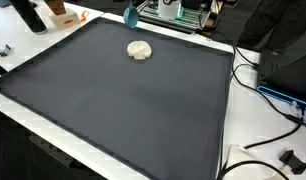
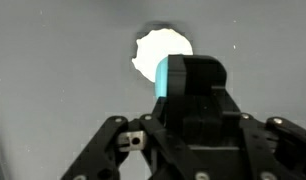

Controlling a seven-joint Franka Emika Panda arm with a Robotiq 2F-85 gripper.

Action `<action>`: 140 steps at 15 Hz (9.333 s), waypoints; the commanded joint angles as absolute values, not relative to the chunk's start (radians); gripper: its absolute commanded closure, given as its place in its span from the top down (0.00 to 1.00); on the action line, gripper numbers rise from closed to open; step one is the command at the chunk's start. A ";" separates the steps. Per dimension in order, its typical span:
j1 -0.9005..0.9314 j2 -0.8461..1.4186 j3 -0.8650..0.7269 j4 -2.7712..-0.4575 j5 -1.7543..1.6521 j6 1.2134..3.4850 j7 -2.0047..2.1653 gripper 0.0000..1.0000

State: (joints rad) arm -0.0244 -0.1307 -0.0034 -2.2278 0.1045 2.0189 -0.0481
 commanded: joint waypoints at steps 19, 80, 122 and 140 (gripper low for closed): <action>-0.035 -0.079 0.044 -2.247 -0.257 2.211 0.347 0.25; 0.166 0.199 0.072 -2.168 -0.804 2.032 0.538 0.25; 0.051 -0.077 0.034 -2.357 -0.082 2.403 -0.062 0.25; -0.001 0.063 -0.136 -2.352 1.203 2.156 -0.989 0.25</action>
